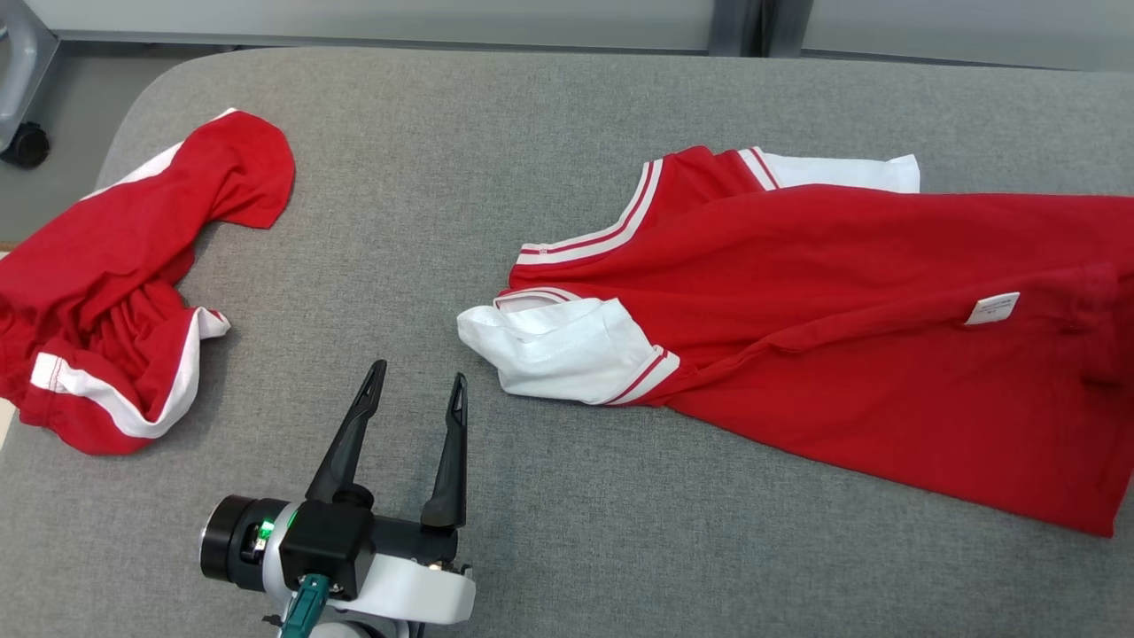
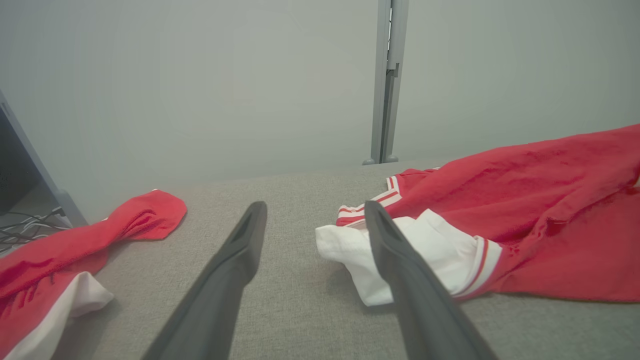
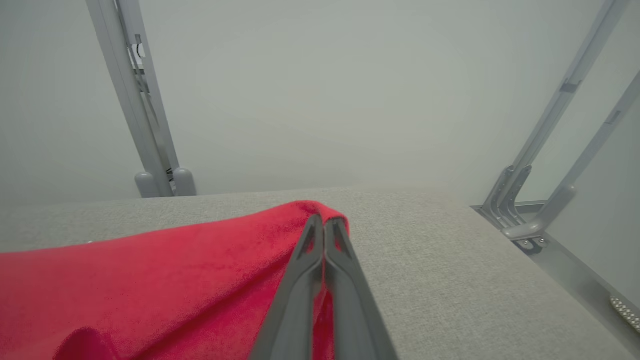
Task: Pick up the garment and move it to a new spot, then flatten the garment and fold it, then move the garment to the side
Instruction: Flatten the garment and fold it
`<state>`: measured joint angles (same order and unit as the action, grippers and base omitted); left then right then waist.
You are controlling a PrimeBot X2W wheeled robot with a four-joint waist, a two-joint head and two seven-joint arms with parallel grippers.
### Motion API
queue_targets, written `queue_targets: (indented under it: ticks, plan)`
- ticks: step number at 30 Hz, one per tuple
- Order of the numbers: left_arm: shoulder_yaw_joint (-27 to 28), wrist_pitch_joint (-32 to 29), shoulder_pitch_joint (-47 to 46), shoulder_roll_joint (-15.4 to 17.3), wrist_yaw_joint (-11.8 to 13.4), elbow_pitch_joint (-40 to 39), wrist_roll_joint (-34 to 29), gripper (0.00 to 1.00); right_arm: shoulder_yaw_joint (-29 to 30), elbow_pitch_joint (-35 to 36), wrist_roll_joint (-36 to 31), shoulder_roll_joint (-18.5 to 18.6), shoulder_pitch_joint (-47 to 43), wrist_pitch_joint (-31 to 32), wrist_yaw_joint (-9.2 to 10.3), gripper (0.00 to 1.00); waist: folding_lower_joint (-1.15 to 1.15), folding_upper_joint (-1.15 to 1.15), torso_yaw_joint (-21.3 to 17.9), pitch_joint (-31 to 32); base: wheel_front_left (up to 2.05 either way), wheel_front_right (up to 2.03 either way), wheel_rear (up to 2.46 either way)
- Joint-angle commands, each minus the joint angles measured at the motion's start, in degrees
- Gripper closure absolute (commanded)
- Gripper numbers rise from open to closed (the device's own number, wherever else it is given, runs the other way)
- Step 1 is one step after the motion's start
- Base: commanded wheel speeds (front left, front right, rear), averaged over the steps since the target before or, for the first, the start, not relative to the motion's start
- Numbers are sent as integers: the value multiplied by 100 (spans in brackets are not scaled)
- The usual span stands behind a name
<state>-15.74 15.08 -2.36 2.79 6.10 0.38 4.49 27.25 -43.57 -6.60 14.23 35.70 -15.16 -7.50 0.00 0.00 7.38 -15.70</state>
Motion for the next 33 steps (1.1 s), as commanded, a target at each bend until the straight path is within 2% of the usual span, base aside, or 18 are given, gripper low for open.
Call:
queue_targets:
  ticks: [1, 2, 8, 10, 15, 18, 21, 33]
  plan:
    - [-6, 8, -100, 20, -7, -14, -58, 0, 51, -192, -29, 18, 135, -4, 2, 35, 0, 0, 39, -63, 0, 0, 0]
    - [-24, 8, -114, 20, -1, 1, -52, 0, 80, -325, -88, 45, 234, -4, 2, 0, 0, 0, 42, -75, 0, 0, 0]
    - [-60, 8, -139, 20, 58, 72, 47, 0, 254, -736, -311, -60, 320, -4, 2, 0, 0, 0, -16, 31, 0, 0, 0]
    - [-34, 8, -98, 21, 86, 88, 66, 0, 193, -572, -390, -164, 258, -3, 2, 0, 0, 0, -81, 115, 0, 0, 0]
    - [27, 8, 41, 20, 118, 132, 126, 0, -445, 90, -248, -576, -155, -4, 2, 0, 0, 0, -298, 379, 0, 0, 0]
    - [40, 8, 77, 22, 140, 173, 187, 0, -900, 499, 8, -774, -540, -2, 2, 0, 0, 0, -413, 574, 0, 0, 0]
    - [77, 8, 191, 21, 157, 266, 288, 0, -1443, 953, 558, -916, -1183, -3, 2, 0, 0, 0, -534, 825, 0, 0, 0]
    - [319, 8, 580, 21, 331, 387, 852, 0, -2270, 1966, 1494, -1101, -2836, -4, 2, 0, 0, 0, -789, 1366, 0, 0, 0]
